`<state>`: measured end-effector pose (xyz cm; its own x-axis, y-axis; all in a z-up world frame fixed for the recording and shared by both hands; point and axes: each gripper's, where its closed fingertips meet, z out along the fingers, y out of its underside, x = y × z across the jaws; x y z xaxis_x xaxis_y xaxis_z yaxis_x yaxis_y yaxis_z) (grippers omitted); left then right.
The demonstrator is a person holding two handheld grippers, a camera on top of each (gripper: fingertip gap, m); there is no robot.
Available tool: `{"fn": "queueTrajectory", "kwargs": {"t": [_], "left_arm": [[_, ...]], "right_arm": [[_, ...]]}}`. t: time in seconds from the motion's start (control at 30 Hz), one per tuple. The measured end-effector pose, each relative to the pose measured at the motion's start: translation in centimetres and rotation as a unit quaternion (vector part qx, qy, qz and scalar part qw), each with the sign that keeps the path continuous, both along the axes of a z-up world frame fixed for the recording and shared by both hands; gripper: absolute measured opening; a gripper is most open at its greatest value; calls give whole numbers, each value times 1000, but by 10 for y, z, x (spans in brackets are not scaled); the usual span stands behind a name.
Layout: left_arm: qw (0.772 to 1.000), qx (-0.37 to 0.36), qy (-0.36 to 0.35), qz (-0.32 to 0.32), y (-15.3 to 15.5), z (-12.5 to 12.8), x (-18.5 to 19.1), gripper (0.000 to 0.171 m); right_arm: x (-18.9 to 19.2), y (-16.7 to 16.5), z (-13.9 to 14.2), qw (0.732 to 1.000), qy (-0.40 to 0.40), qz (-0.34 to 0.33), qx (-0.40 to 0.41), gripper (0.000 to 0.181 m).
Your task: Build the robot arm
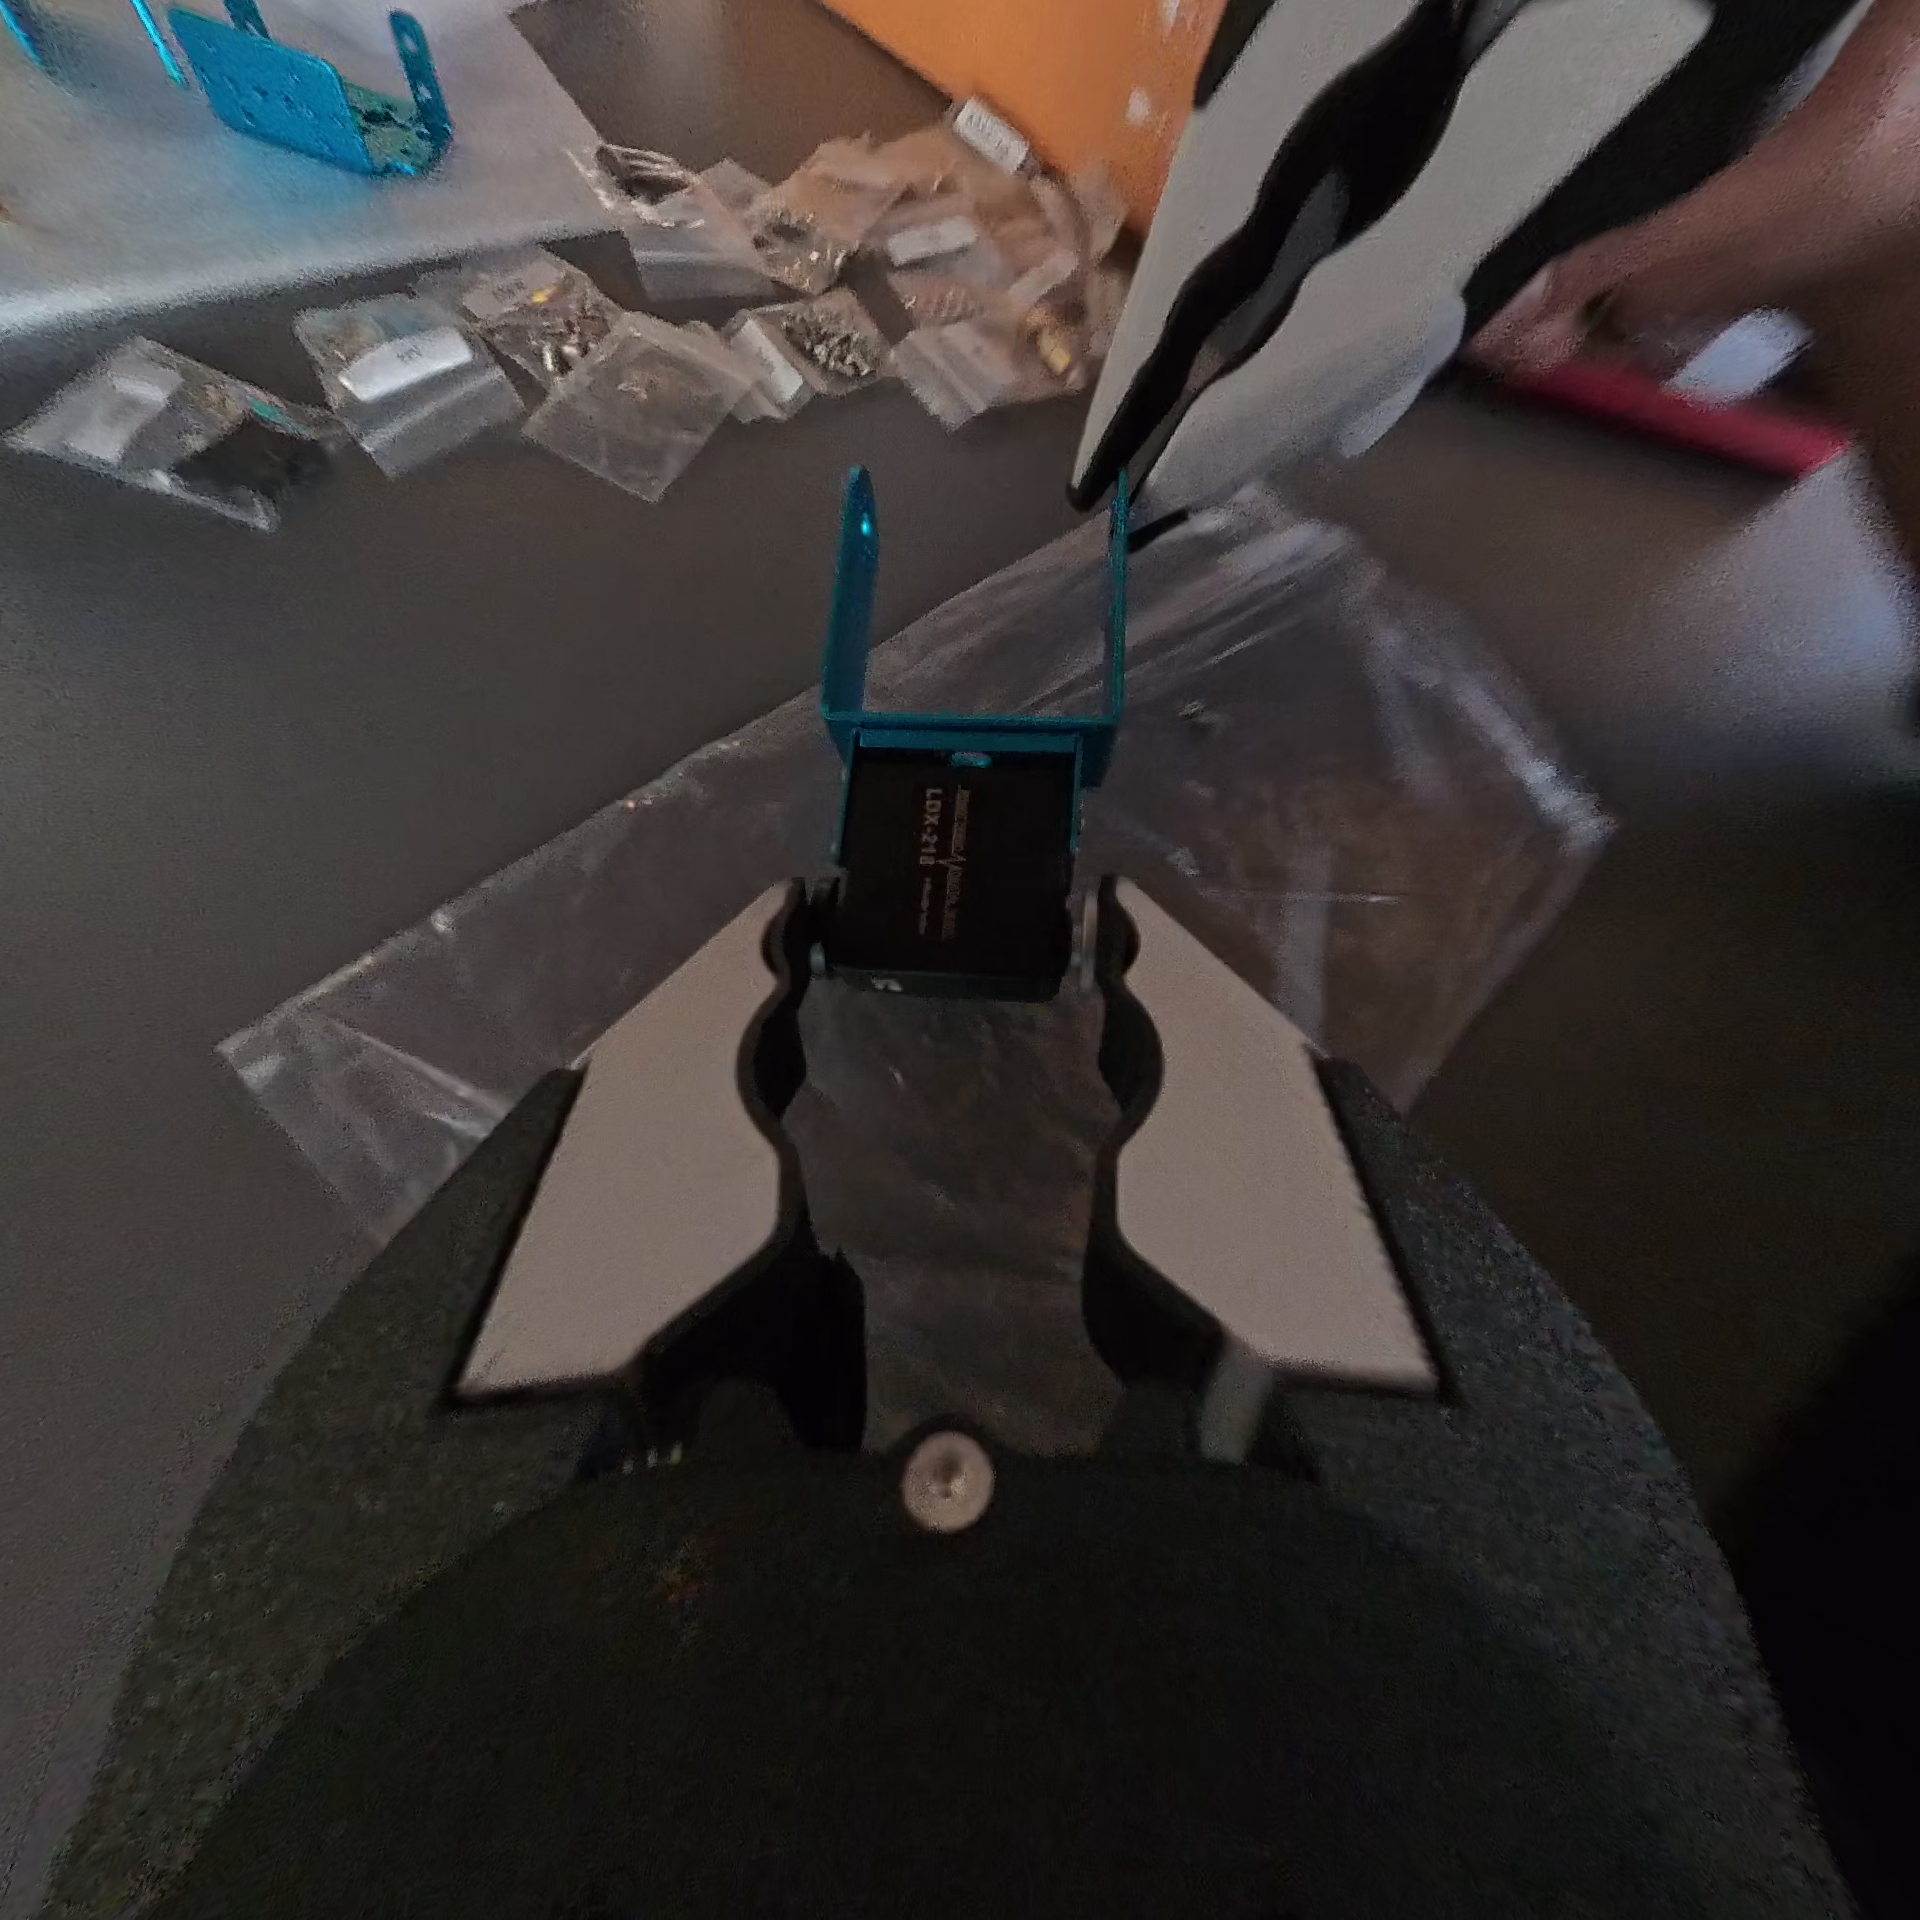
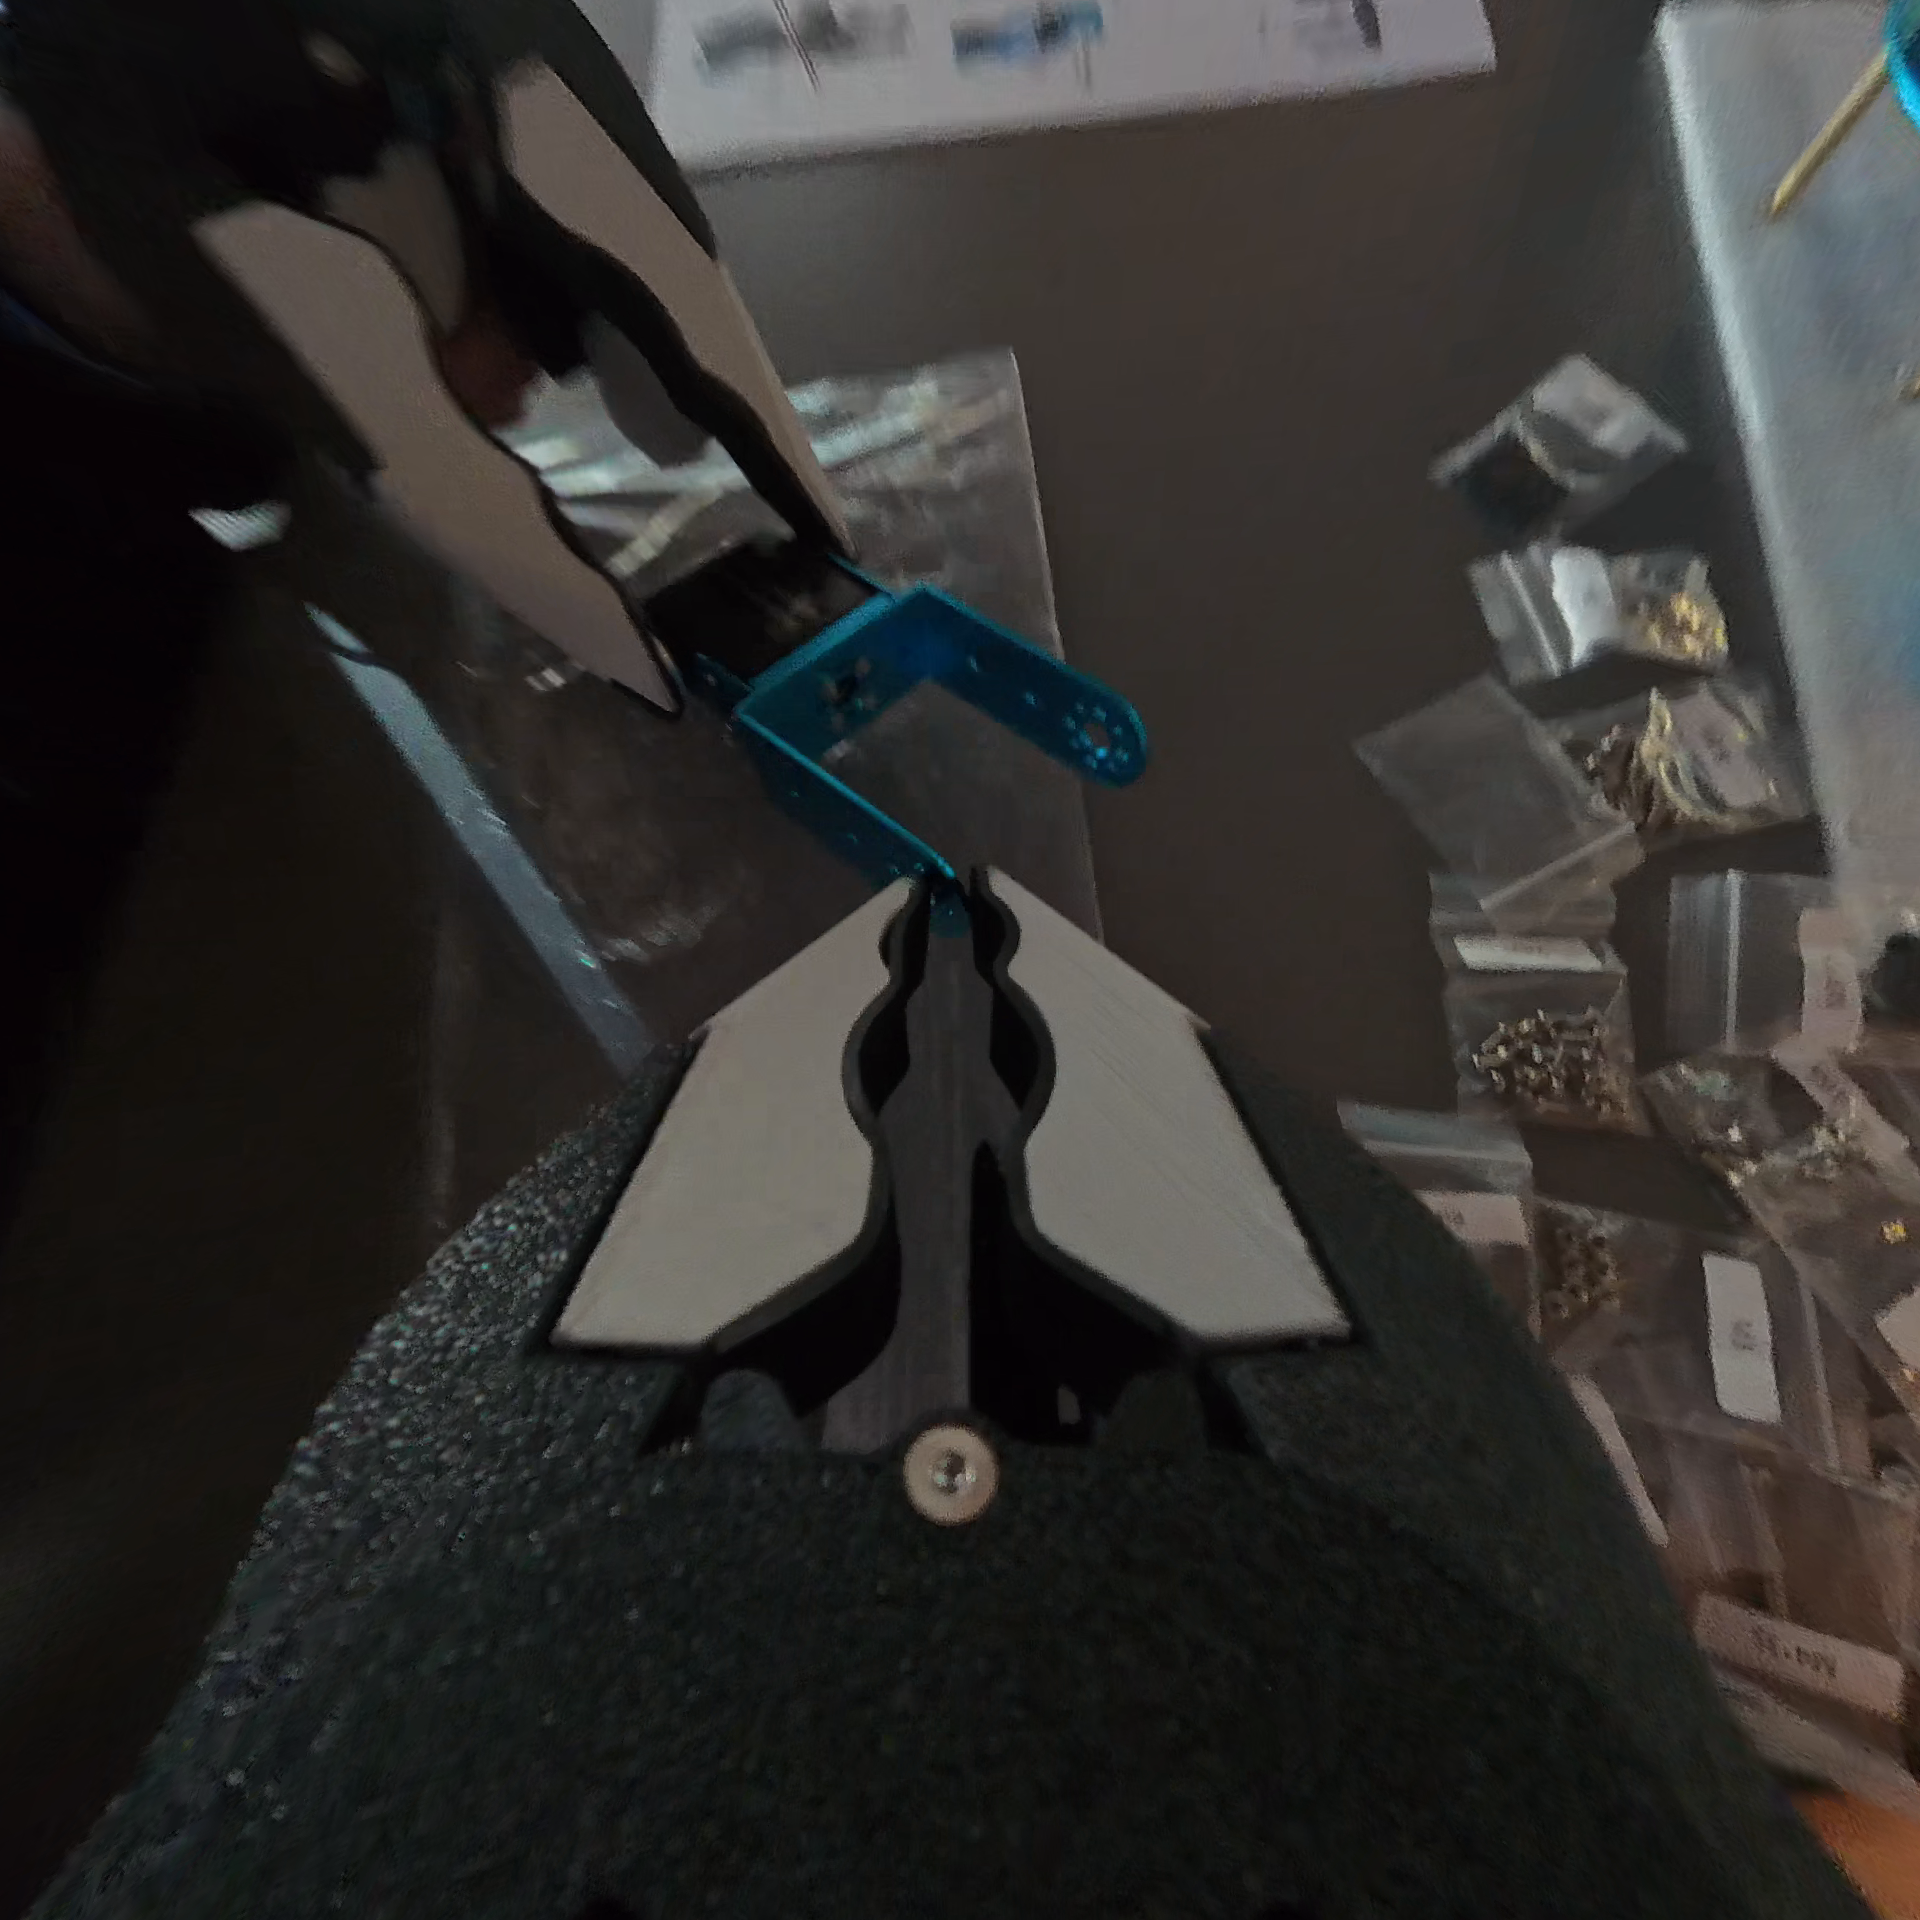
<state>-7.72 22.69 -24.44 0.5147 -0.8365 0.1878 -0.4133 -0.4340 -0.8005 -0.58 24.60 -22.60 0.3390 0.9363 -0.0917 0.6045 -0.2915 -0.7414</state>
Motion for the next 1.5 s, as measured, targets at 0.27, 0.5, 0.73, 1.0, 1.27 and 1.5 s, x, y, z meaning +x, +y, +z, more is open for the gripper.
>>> {"fn": "queueTrajectory", "kwargs": {"t": [0.27, 0.5, 0.73, 1.0, 1.27, 1.5], "left_arm": [[957, -204, -176, -110, -37, 24, -19, 54], [955, -188, -173, -148, -48, 20, -20, 56], [974, -76, -186, -103, -43, 37, -17, 57], [996, 60, -43, 39, -22, 13, -12, 33], [964, -145, -193, -108, -46, 49, -9, 22], [862, -361, -245, -260, -53, 72, -20, 21]], "right_arm": [[-32, -41, 51, 976, 178, 51, -115, 4], [-46, -61, 62, 941, 238, 5, -240, 1], [-73, -48, 66, 946, 192, -67, -253, 0], [-90, -31, 78, 953, 181, -149, -191, 1], [-70, -13, 110, 968, 222, -118, -16, 29], [-48, -34, 66, 963, 242, -17, -121, 54]]}}
